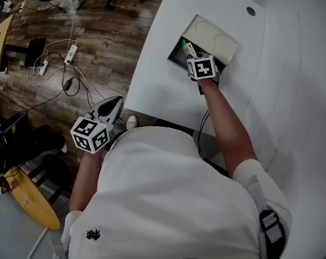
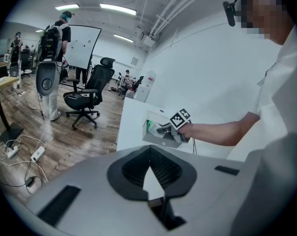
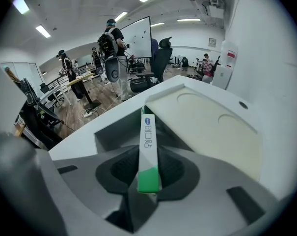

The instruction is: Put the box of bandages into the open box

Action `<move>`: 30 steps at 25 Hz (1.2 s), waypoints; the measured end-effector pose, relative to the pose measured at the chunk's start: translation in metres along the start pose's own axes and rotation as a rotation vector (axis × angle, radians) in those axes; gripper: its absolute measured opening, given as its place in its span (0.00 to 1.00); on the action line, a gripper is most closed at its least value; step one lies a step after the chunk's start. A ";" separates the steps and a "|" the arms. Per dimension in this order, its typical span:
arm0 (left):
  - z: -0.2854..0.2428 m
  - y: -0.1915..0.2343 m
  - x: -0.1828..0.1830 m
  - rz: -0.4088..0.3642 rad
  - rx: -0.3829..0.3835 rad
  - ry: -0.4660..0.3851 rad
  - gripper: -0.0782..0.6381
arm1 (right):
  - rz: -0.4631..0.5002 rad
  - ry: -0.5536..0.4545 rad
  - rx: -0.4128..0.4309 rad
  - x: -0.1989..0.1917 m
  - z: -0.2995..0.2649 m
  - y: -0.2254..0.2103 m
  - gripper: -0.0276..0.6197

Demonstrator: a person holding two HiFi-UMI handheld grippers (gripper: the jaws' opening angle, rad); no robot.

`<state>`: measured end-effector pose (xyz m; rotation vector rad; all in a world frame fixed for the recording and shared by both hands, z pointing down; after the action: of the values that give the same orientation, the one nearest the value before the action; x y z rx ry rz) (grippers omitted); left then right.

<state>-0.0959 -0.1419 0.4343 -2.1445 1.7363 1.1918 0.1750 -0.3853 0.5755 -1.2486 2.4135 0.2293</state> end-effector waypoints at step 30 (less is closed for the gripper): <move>0.022 0.027 -0.013 -0.091 -0.117 -0.001 0.12 | -0.017 -0.201 -0.131 -0.015 0.078 0.031 0.37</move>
<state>-0.1299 -0.1287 0.4377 -2.2601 1.5866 1.3000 0.1793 -0.3305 0.5098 -1.2372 2.2453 0.4910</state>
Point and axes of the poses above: the fingertips, and each gripper's own axes: z backward along the fingers, y to its left, x out of its top, the point moved 7 cm from there along z, backward along the fingers, and after that the axes turned 9 degrees about y, right-handed, at the moved point
